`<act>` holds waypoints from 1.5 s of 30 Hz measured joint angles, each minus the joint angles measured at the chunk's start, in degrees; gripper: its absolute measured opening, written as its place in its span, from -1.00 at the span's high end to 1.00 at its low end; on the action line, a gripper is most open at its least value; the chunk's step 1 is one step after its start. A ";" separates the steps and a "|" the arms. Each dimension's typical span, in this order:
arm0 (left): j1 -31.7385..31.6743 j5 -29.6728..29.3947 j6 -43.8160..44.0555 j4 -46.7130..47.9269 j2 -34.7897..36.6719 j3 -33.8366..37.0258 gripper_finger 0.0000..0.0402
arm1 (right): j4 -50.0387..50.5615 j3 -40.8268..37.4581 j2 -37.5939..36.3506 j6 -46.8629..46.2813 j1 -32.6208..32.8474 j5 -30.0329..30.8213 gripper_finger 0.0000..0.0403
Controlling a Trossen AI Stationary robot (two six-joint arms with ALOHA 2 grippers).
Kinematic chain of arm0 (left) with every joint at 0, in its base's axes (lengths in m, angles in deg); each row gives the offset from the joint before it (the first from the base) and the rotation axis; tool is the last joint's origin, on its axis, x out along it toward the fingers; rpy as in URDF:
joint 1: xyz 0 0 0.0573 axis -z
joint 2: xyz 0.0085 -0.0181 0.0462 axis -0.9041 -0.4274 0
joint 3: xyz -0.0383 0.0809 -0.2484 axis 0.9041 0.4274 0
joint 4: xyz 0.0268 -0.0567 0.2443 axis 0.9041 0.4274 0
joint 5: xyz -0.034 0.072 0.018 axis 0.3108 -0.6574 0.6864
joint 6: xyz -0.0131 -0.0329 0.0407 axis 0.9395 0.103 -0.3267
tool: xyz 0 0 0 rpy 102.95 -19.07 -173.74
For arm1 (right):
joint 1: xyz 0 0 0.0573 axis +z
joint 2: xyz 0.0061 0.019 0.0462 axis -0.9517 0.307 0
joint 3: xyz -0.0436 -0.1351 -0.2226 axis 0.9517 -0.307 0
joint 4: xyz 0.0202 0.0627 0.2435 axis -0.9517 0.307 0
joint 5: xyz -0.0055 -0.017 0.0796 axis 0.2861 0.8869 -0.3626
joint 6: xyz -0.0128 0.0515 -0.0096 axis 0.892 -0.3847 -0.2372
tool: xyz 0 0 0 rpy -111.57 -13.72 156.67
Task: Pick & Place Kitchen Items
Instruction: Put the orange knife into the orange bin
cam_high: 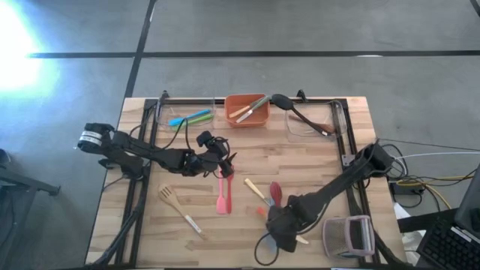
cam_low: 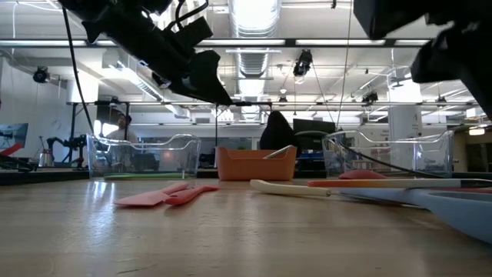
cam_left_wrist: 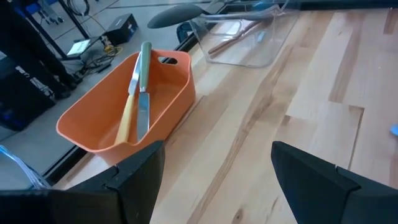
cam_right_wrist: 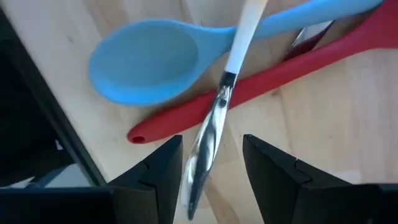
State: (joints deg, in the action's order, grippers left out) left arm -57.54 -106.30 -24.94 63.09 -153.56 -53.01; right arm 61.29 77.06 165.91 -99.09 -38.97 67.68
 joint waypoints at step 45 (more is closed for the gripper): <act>-0.24 -0.07 -0.80 -0.55 0.00 -0.01 -0.47 | -2.86 -6.24 6.55 -1.78 0.68 -5.82 0.67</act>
State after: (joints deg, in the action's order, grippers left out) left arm -57.78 -106.38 -25.75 62.53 -153.56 -53.03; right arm 58.43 70.82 172.46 -100.87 -38.30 61.86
